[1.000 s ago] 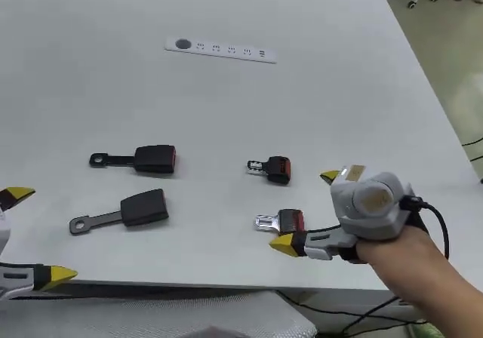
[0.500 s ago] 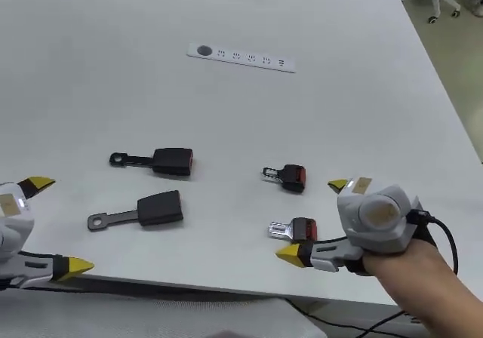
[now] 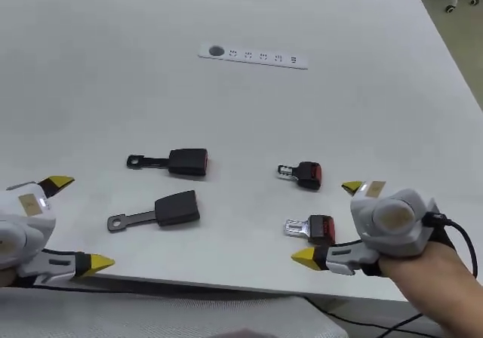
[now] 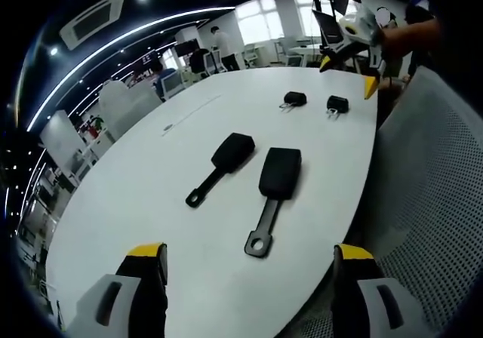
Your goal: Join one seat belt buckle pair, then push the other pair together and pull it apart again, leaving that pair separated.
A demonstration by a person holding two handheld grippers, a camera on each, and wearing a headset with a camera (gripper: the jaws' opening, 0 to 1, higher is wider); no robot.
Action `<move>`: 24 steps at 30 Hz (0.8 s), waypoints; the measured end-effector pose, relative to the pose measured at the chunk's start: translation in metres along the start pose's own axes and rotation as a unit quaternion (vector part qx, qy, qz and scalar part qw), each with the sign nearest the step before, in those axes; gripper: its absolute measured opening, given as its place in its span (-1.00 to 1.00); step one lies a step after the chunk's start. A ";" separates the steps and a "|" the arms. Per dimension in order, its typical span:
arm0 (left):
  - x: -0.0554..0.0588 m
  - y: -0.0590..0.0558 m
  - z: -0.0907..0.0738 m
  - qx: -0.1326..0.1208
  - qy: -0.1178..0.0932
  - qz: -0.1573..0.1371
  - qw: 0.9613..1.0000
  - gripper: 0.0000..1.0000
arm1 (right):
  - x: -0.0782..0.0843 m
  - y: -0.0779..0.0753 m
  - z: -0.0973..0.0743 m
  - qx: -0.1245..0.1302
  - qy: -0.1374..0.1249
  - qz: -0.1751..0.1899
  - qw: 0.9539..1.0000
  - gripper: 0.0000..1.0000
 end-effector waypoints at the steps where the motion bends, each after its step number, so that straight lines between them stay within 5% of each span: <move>1: 0.001 0.000 0.000 0.000 0.002 0.000 1.000 0.85 | 0.001 0.000 0.000 0.000 0.001 0.001 1.000 0.90; 24: -0.002 0.002 -0.001 0.002 0.003 0.003 1.000 0.82 | 0.006 -0.010 -0.004 0.009 0.005 0.002 1.000 0.85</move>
Point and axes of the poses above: the centre of the closed fingertips' face, and the gripper's own axes: z roughly forward along the fingers, y roughly to its left, x roughly out of its underside, the point moved 7 cm from there along -z, roughly backward along the fingers, and after that the axes turned 12 degrees about -z, right-handed, at the moved point
